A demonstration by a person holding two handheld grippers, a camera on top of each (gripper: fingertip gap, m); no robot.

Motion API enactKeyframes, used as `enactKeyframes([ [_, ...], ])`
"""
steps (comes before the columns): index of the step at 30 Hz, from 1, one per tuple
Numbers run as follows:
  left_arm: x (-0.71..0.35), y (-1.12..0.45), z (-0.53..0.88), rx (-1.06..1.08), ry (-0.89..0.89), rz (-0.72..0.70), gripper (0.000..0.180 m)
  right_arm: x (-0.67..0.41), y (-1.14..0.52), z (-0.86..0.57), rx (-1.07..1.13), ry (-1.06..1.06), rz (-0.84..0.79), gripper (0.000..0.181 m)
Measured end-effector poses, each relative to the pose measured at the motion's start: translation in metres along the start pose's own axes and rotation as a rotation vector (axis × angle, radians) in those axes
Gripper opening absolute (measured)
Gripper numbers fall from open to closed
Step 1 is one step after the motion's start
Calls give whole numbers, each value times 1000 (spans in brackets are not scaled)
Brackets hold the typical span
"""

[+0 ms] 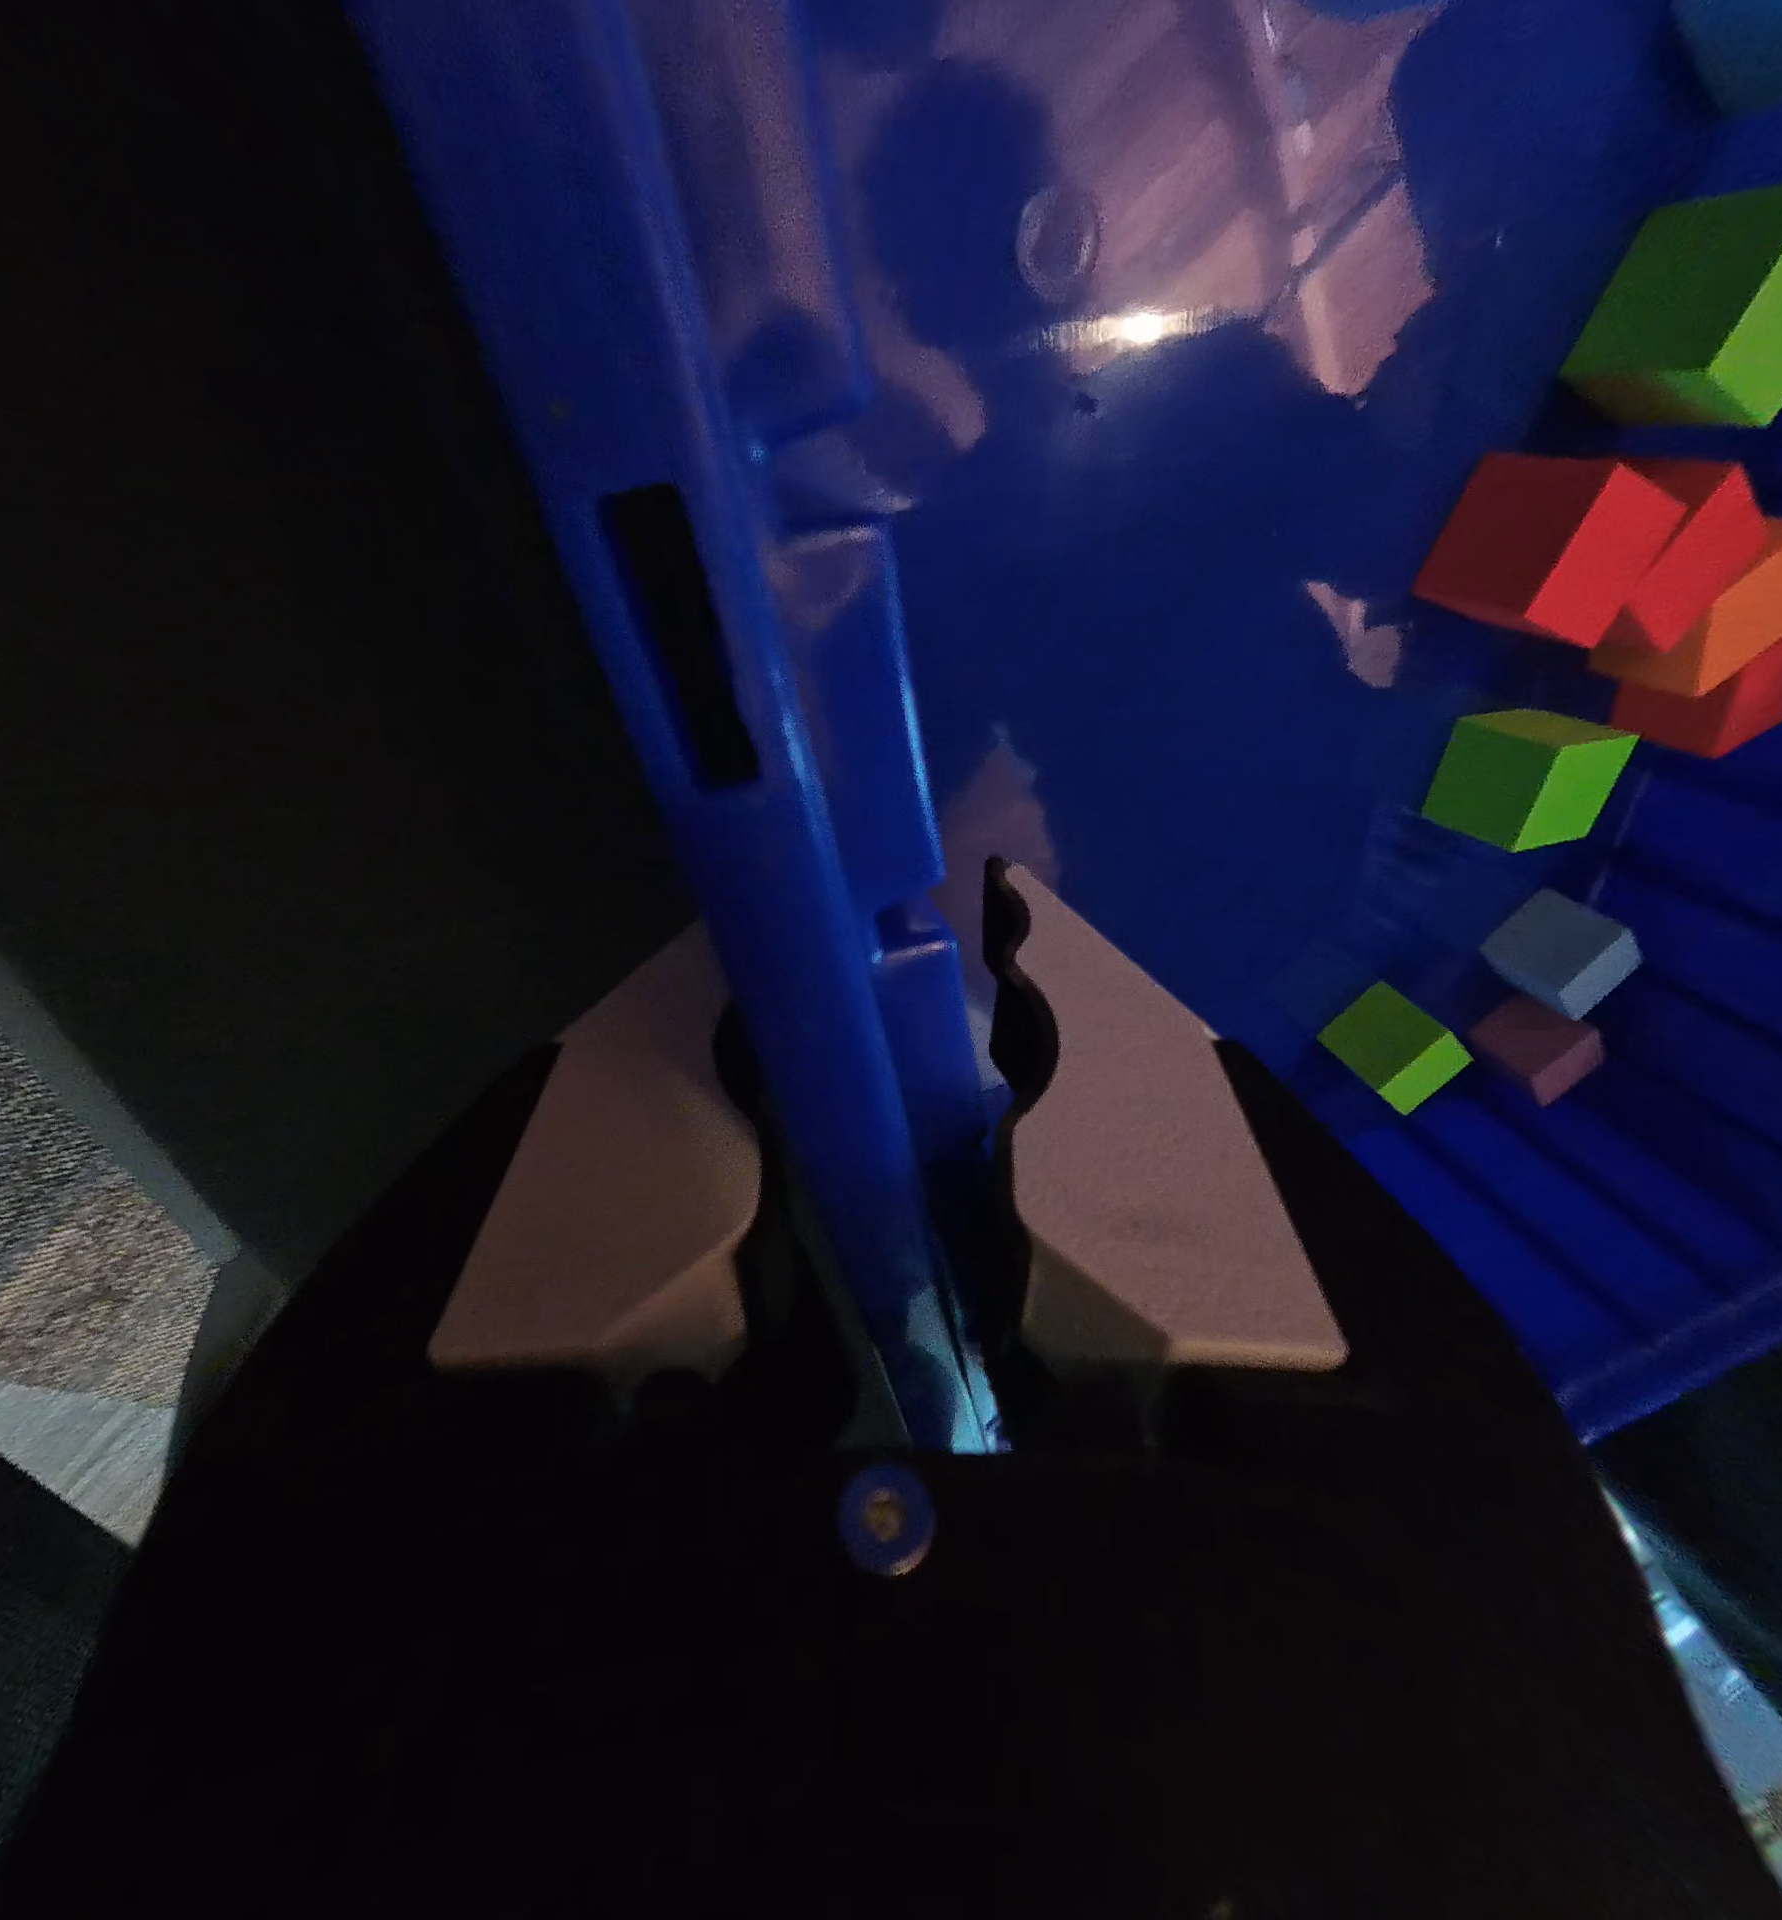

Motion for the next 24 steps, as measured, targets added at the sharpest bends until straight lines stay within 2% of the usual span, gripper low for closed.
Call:
enactKeyframes([
  [10, -8, 26, -12, -104, 12, 15, 23, -3, 19, 9, 26, 0, -18, 26],
  [14, -5, 54, -35, -97, 54, 88, 19, -7, 55, 27, 41, 33, -23, 17],
  [18, 9, 74, -52, -105, 83, 144, 16, 5, 74, 43, 23, -2, -12, 17],
  [21, 16, 87, -56, -139, 95, 95, 15, 18, 82, 59, 22, 27, -18, 18],
  [24, 21, 108, -63, -157, 93, 107, 15, 21, 95, 76, -3, 35, -32, 18],
])
Point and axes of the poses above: each gripper's, where its closed fingertips meet, y back along the fingers, x out of its underside, z = x × y across the jaws, the point moved 3 cm from there along y, back along the fingers, and after that the axes turned 6 degrees about -z, right-handed, at the moved point
